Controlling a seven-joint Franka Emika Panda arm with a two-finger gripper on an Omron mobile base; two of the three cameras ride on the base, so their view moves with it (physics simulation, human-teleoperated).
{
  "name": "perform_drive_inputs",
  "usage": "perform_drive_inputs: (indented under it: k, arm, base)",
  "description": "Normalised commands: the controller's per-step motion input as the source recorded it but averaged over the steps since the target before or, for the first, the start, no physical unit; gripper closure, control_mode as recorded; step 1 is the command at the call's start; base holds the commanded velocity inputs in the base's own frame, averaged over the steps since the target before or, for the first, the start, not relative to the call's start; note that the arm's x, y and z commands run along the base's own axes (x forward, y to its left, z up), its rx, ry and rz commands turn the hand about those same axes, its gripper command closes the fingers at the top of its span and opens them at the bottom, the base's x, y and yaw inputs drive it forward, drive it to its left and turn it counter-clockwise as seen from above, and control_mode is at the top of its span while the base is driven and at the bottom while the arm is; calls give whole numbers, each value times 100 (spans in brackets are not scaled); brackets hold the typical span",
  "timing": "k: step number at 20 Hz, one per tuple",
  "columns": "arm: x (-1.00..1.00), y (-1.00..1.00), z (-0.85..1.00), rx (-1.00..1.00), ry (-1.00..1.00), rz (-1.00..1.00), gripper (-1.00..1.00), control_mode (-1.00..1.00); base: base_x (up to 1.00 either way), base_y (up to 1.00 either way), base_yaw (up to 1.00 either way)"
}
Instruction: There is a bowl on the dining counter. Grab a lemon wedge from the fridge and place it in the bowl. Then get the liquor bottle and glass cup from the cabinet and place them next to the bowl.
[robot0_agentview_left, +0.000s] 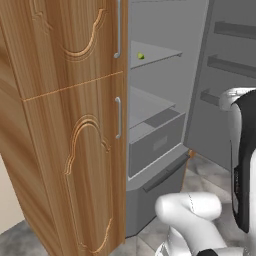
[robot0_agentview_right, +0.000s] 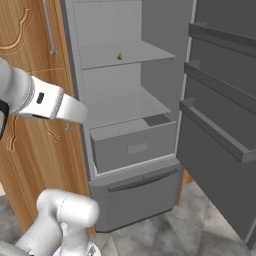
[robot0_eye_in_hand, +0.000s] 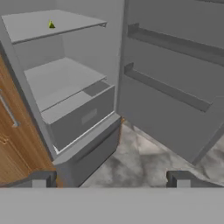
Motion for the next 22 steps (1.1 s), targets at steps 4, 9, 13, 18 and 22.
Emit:
perform_drive_inputs:
  k: [4,9,13,18,22]
  arm:
    - [22,7,-5,15,0,17,-100,-100]
    - [36,-1,-8,1,2,4,-100,-100]
    - [33,-19,-2,0,0,0,-100,-100]
    - [0,0,0,0,0,0,-100,100]
    - [0,0,0,0,0,0,-100,100]
  base:
    - [0,0,0]
    - [0,0,0]
    - [0,0,0]
    - [55,-59,2]
    - [85,-60,20]
